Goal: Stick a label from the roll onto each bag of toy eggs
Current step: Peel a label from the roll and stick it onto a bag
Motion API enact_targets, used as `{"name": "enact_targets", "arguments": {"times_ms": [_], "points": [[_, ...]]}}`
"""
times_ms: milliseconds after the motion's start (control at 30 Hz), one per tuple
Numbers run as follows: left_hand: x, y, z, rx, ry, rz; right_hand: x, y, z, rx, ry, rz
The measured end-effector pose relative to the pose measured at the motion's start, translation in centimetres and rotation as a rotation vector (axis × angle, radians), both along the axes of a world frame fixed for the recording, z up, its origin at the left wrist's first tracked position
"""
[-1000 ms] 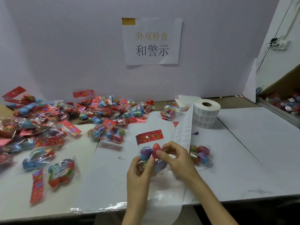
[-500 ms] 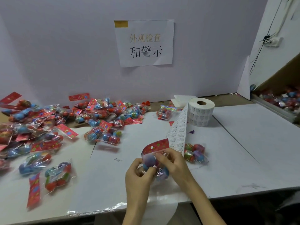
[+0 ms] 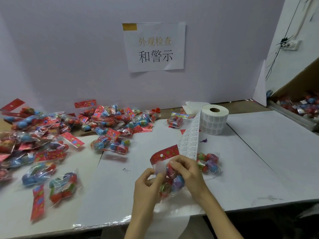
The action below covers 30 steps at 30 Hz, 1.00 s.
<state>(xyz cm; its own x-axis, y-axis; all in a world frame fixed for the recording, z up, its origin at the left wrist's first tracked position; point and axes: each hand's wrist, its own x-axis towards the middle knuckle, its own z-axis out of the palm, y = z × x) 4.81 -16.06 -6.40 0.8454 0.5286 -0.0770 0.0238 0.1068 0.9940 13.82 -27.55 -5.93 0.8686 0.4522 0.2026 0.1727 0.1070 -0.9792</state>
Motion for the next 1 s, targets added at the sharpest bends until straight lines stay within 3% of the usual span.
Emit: {"name": "enact_targets", "arguments": {"times_ms": [500,1000], "points": [[-0.09,0.42,-0.65,-0.018,-0.077,0.116,-0.15,0.21,-0.1,-0.13,-0.12,0.013],[0.04,0.22,-0.6,-0.052,-0.081,0.116,-0.35,-0.06,0.08,-0.052,-0.005,0.072]]}}
